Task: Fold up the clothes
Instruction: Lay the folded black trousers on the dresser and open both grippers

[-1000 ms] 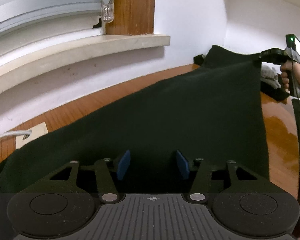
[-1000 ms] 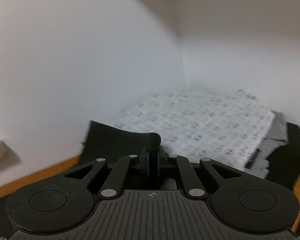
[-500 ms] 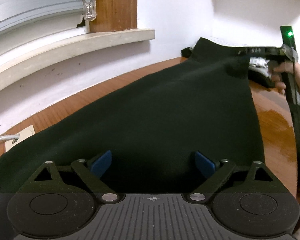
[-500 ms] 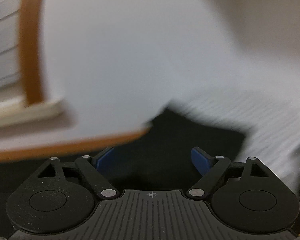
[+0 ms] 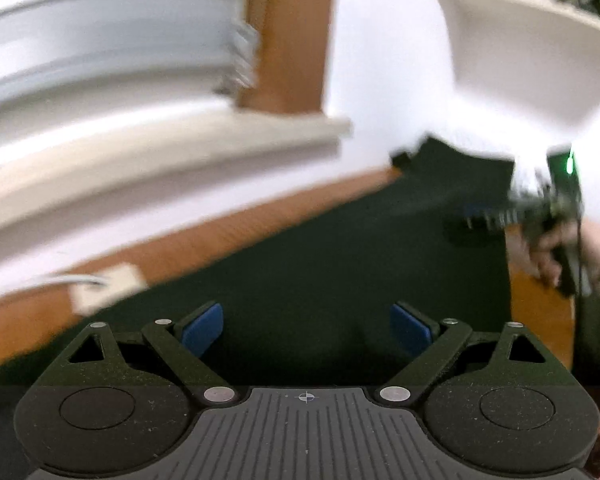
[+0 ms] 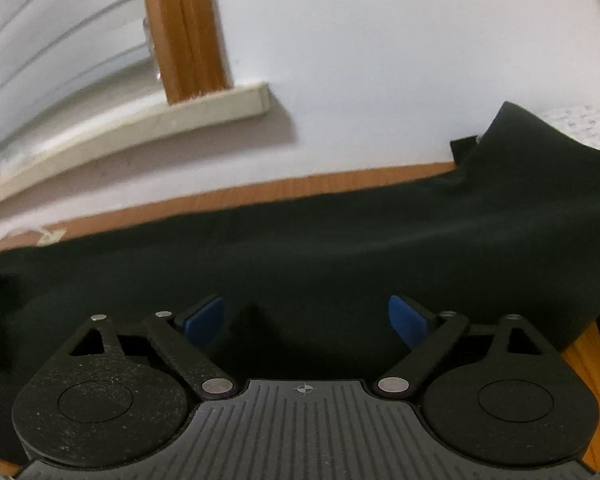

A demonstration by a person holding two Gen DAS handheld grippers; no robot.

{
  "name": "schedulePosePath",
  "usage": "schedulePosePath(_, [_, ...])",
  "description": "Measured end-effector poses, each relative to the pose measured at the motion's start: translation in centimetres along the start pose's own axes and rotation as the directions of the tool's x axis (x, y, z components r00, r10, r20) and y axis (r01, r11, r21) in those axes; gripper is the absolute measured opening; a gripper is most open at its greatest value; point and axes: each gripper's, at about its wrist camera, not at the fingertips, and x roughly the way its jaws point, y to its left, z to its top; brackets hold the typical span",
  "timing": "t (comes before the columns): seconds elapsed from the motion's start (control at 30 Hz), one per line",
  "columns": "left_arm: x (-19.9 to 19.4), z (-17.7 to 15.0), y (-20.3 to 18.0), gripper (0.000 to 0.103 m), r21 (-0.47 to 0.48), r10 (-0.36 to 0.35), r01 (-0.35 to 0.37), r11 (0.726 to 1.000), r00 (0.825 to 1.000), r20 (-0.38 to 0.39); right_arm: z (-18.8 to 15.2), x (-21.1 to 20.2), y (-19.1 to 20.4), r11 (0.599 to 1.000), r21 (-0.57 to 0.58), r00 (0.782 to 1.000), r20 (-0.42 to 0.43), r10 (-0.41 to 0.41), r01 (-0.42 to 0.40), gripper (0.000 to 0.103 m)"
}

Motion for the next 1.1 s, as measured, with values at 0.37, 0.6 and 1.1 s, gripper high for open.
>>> schedulePosePath(0.37, [-8.0, -2.2, 13.0, 0.092, 0.093, 0.305, -0.296, 0.951, 0.945, -0.119, -0.1, 0.9, 1.5, 0.995, -0.097, 0.998, -0.044, -0.043, 0.038, 0.100])
schedulePosePath(0.6, [-6.1, -3.8, 14.6, 0.027, 0.140, 0.286, -0.263, 0.955, 0.940, -0.184, -0.1, 1.0, 1.6, 0.994, -0.104, 0.998, -0.047, -0.047, 0.042, 0.100])
schedulePosePath(1.1, [-10.0, -4.3, 15.5, 0.090, -0.051, 0.461, -0.466, 0.883, 0.883, -0.092, 0.0, 1.1, 1.8, 0.993, -0.107, 0.998, -0.049, -0.050, 0.044, 0.100])
